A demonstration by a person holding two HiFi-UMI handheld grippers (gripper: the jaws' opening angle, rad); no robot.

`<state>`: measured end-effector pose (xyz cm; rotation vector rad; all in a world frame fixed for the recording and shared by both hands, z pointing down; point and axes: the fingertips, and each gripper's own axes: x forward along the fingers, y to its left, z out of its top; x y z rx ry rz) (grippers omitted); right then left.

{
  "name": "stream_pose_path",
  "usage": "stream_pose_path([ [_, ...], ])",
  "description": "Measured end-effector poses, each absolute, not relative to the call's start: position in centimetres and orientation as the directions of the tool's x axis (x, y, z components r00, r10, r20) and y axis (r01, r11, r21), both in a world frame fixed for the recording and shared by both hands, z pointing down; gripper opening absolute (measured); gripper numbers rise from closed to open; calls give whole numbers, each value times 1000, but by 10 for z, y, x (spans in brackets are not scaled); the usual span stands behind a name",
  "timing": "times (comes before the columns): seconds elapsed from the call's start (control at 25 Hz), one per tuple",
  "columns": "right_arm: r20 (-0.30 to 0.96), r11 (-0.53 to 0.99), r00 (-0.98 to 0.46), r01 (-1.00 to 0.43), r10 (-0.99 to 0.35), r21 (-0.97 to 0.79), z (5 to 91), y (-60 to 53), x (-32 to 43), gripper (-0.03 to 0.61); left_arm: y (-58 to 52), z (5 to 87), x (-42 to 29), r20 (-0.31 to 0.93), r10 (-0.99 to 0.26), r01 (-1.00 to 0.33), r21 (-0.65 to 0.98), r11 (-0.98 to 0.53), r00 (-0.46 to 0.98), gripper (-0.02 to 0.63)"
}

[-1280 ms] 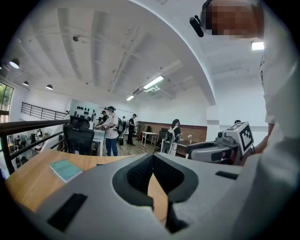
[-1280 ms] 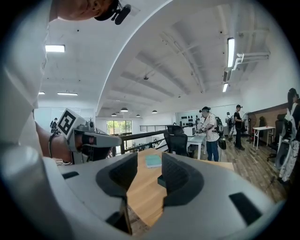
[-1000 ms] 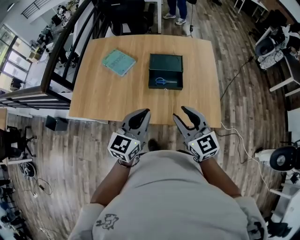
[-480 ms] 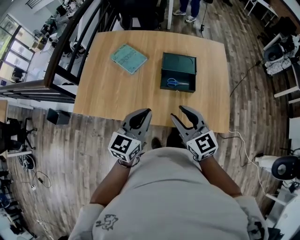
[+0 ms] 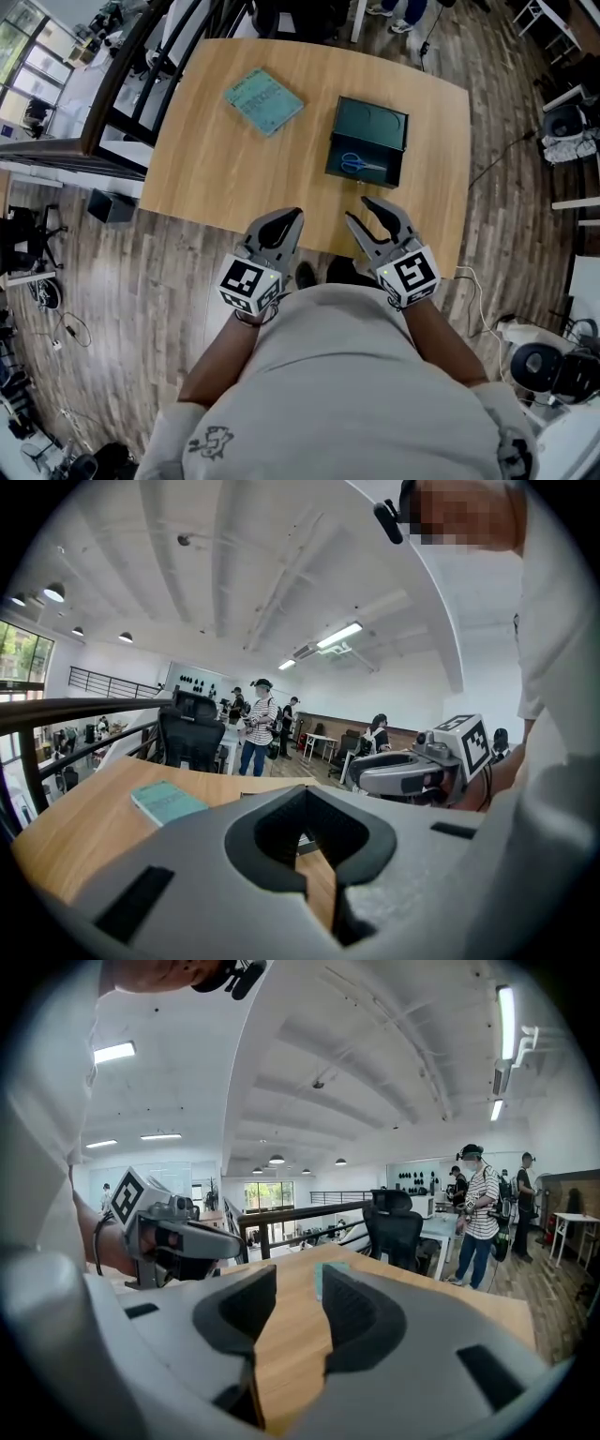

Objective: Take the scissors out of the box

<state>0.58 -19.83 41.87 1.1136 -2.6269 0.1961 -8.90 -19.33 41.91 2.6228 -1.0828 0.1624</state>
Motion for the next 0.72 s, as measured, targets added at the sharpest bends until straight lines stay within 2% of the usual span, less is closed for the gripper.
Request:
stream_pose_path([
  [0.4, 407, 772, -707, -636, -578, -7, 448, -257, 19, 161, -236, 457, -73, 302, -691, -754, 277, -596, 657, 5],
  [0.72, 516, 833, -711, -553, -479, 12, 505, -303, 41, 146, -264, 485, -44, 356, -681, -768, 276, -577, 640, 5],
])
